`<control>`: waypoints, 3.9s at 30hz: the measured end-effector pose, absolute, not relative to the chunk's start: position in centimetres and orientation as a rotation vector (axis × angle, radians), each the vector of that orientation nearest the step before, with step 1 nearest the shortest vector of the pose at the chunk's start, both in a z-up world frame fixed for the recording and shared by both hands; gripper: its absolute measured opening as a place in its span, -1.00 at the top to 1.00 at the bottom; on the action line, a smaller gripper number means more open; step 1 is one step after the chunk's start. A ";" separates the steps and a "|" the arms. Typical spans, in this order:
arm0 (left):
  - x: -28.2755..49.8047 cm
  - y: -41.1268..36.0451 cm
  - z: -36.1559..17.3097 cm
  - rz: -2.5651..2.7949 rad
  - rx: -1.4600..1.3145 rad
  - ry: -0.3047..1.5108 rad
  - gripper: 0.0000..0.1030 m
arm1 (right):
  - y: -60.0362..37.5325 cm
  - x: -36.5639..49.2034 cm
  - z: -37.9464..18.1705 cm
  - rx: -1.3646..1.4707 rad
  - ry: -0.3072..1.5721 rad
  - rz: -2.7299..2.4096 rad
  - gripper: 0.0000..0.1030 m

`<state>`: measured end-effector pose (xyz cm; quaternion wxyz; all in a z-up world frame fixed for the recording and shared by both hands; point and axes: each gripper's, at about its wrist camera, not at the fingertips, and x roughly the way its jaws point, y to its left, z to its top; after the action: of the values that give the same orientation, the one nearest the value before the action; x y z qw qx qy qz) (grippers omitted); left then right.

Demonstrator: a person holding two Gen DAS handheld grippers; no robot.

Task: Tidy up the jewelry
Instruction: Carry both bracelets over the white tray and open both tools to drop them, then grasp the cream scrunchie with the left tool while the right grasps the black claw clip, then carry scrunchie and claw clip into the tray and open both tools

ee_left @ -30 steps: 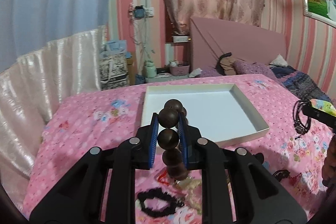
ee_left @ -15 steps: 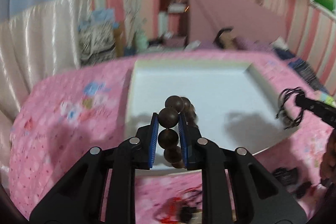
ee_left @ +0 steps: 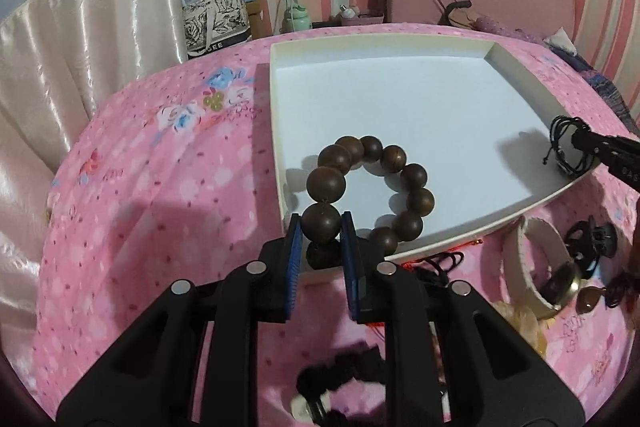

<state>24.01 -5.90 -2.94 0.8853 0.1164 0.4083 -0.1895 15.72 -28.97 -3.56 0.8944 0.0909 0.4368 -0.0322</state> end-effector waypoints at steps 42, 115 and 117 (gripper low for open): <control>16.3 2.8 5.2 -0.296 -0.001 0.499 -0.70 | -28.7 10.1 3.9 0.245 0.618 -0.089 -0.55; 17.5 -10.2 7.9 -0.538 0.102 0.539 0.95 | -25.7 14.7 6.0 0.300 0.652 0.091 0.12; 19.2 -11.2 6.8 -0.534 0.097 0.565 0.95 | -25.8 16.0 5.5 0.298 0.668 0.077 0.12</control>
<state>19.17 -11.16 6.79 0.9243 0.0471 0.2753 -0.2601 16.01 -25.84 5.48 0.9331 0.1457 0.3266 0.0375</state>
